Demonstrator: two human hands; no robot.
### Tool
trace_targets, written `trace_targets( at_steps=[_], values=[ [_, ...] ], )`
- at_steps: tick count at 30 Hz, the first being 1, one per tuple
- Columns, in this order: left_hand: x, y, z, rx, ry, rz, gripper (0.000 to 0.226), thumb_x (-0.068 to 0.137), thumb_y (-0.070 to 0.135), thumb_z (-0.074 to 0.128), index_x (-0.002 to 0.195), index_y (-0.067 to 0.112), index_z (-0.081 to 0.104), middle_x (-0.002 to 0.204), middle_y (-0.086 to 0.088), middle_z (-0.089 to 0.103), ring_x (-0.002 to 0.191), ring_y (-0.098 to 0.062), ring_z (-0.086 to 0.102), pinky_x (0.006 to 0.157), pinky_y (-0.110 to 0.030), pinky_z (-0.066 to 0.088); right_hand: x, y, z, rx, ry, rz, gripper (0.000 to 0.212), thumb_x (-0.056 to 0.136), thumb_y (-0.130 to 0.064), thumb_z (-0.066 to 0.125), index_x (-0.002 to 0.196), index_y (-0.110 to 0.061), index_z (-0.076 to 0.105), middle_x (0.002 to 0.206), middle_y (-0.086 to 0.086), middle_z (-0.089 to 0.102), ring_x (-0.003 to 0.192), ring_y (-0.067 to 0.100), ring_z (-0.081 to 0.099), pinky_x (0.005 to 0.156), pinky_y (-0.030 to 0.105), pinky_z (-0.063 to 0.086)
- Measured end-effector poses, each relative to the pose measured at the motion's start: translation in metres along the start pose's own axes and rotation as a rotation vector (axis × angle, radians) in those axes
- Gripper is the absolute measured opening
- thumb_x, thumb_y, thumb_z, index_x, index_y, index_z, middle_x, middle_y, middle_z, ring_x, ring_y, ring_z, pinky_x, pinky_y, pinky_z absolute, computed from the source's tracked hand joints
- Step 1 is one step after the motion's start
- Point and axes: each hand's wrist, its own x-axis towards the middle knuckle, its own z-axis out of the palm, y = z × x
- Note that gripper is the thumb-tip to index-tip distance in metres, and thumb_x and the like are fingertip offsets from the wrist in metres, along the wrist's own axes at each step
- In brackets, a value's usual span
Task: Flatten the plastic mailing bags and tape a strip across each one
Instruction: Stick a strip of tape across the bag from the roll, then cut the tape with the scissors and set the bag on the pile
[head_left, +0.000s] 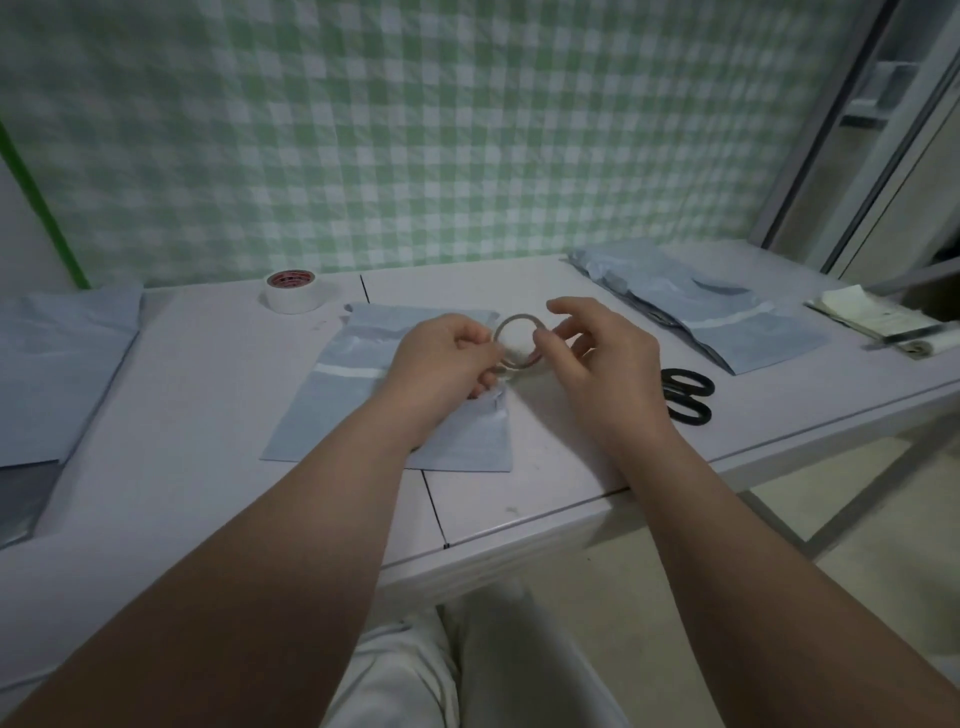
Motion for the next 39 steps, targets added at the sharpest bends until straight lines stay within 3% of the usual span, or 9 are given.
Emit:
trace_targets(
  at_steps=[4, 7, 10, 15, 18, 25, 30, 35, 39],
  values=[
    [0.003, 0.001, -0.006, -0.25, -0.004, -0.078, 0.003, 0.086, 0.002, 0.06, 0.084, 0.001, 0.057, 0.076, -0.016, 0.062, 0.06, -0.017, 0.063, 0.064, -0.024, 0.057, -0.005, 0.008, -0.013, -0.282, 0.176, 0.175, 0.021, 0.093, -0.02, 0.051, 0.103, -0.019, 0.069, 0.095, 0.001, 0.068, 0.097, 0.027, 0.055, 0.08, 0.036, 0.044],
    [0.004, 0.001, -0.008, -0.331, 0.013, -0.101, 0.009, 0.085, -0.001, 0.059, 0.084, 0.004, 0.052, 0.079, -0.014, 0.06, 0.059, -0.018, 0.065, 0.077, -0.033, 0.058, -0.011, 0.016, -0.028, -0.594, 0.059, 0.424, 0.037, 0.09, -0.005, 0.043, 0.11, -0.026, 0.065, 0.114, 0.005, 0.062, 0.114, 0.03, 0.04, 0.091, 0.041, 0.034],
    [0.003, 0.002, -0.007, -0.329, 0.023, -0.102, 0.014, 0.085, -0.006, 0.057, 0.083, 0.008, 0.053, 0.084, -0.011, 0.061, 0.063, -0.021, 0.066, 0.079, -0.034, 0.058, -0.012, 0.012, -0.037, -0.554, -0.042, 0.55, 0.039, 0.09, -0.002, 0.038, 0.109, -0.025, 0.063, 0.115, 0.009, 0.057, 0.113, 0.032, 0.04, 0.089, 0.039, 0.035],
    [0.003, 0.001, -0.008, -0.351, 0.04, -0.109, 0.014, 0.09, -0.003, 0.053, 0.081, 0.008, 0.055, 0.081, -0.011, 0.06, 0.056, -0.016, 0.066, 0.067, -0.027, 0.059, -0.005, -0.004, -0.045, -0.548, -0.214, 0.486, 0.029, 0.085, -0.004, 0.055, 0.111, -0.014, 0.061, 0.114, 0.011, 0.059, 0.108, 0.029, 0.053, 0.085, 0.031, 0.042],
    [0.002, 0.001, -0.007, -0.306, 0.067, -0.086, 0.012, 0.093, 0.003, 0.05, 0.083, 0.007, 0.056, 0.08, -0.012, 0.062, 0.063, -0.02, 0.065, 0.054, -0.023, 0.053, 0.002, -0.015, -0.046, -0.625, -0.314, 0.466, 0.034, 0.082, -0.001, 0.052, 0.114, -0.011, 0.059, 0.117, 0.011, 0.059, 0.11, 0.028, 0.053, 0.08, 0.03, 0.042],
    [0.004, -0.003, -0.007, -0.209, 0.094, -0.048, 0.011, 0.093, 0.007, 0.052, 0.084, 0.009, 0.059, 0.078, -0.01, 0.062, 0.066, -0.023, 0.061, 0.055, -0.026, 0.05, -0.008, -0.028, -0.046, -0.627, -0.385, 0.432, 0.013, 0.081, -0.016, 0.057, 0.094, -0.016, 0.056, 0.097, 0.004, 0.056, 0.084, 0.024, 0.044, 0.069, 0.027, 0.033],
    [0.003, -0.003, -0.006, -0.139, 0.114, -0.023, 0.014, 0.091, 0.007, 0.052, 0.08, 0.011, 0.06, 0.076, -0.01, 0.063, 0.063, -0.023, 0.06, 0.053, -0.027, 0.047, -0.008, -0.037, -0.045, -0.643, -0.411, 0.432, 0.02, 0.084, -0.032, 0.062, 0.099, -0.018, 0.06, 0.089, 0.003, 0.049, 0.083, 0.025, 0.044, 0.066, 0.028, 0.033],
    [0.002, -0.004, -0.006, -0.074, 0.116, -0.003, 0.015, 0.089, 0.008, 0.053, 0.076, 0.012, 0.059, 0.074, -0.011, 0.064, 0.059, -0.02, 0.053, 0.05, -0.026, 0.039, -0.004, -0.047, -0.04, -0.665, -0.404, 0.426, 0.031, 0.082, -0.009, 0.058, 0.112, -0.017, 0.06, 0.114, 0.007, 0.057, 0.095, 0.027, 0.051, 0.07, 0.029, 0.036],
    [0.001, -0.004, -0.008, -0.095, 0.139, -0.025, 0.014, 0.088, 0.006, 0.053, 0.078, 0.011, 0.06, 0.072, -0.01, 0.061, 0.059, -0.02, 0.053, 0.052, -0.027, 0.043, -0.006, -0.044, -0.039, -0.596, -0.379, 0.426, 0.032, 0.08, -0.012, 0.061, 0.112, -0.015, 0.054, 0.111, 0.008, 0.057, 0.097, 0.028, 0.051, 0.07, 0.03, 0.037]
  ],
)
